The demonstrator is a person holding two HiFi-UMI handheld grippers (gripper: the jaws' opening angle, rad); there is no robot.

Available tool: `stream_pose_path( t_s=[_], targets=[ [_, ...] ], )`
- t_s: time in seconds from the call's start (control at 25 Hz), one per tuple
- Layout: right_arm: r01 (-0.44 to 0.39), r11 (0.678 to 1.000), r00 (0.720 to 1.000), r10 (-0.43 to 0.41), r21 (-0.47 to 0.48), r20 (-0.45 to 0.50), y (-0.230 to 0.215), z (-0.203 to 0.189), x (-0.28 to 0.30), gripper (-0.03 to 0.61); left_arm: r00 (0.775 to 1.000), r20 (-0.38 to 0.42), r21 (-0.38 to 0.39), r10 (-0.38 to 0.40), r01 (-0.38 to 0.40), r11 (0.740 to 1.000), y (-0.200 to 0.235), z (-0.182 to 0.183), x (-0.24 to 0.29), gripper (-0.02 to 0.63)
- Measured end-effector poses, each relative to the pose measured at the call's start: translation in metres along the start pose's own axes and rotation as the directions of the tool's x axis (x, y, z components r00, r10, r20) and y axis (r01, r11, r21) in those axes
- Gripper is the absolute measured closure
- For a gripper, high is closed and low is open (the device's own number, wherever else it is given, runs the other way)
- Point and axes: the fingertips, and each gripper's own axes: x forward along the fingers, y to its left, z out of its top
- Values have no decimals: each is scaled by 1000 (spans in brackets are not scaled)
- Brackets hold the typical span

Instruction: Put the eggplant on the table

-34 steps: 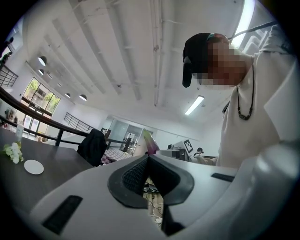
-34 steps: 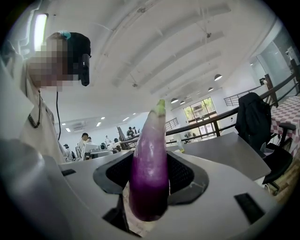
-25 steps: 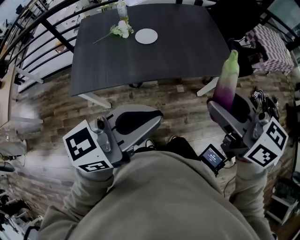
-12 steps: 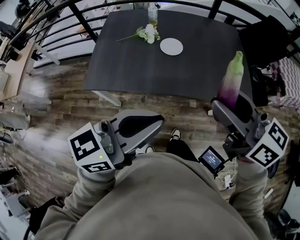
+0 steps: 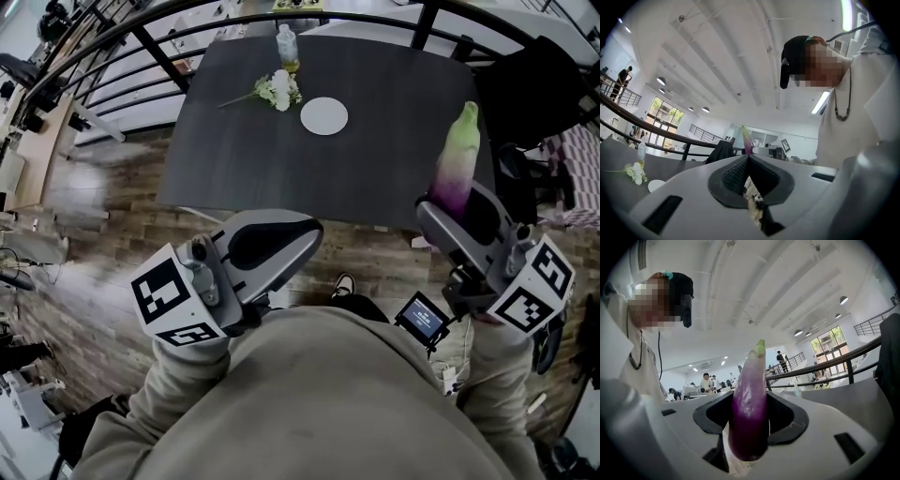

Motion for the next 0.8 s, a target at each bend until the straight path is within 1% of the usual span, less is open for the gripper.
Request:
stream_pose_path(
  t_s=[0.12,0.32,0.44,0.52,0.64,0.8],
  targets=[
    [18,1000,1000,-18,-5,-3,-15,3,-7,356,1000,-1,4,5,-5,1000,5,6,17,609],
    [50,998,999,-50,29,9,-54,11,-36,356,999,-50,-6,-19,18,1000,10,10,66,609],
    [78,995,997,-80,67,17,-60,0,-49,356,997,-70,-20,-28,26,999,8,2,70,609],
    [98,991,995,-100,93,17,-67,0,-56,356,996,-80,-34,-31,28,999,11,2,75,609],
    [129,989,991,-130,72,11,-72,4,-57,356,995,-83,-50,-58,54,997,20,0,82,609],
    [168,985,985,-169,46,25,-82,10,-50,356,992,-59,-38,-110,108,993,40,5,96,609]
  ],
)
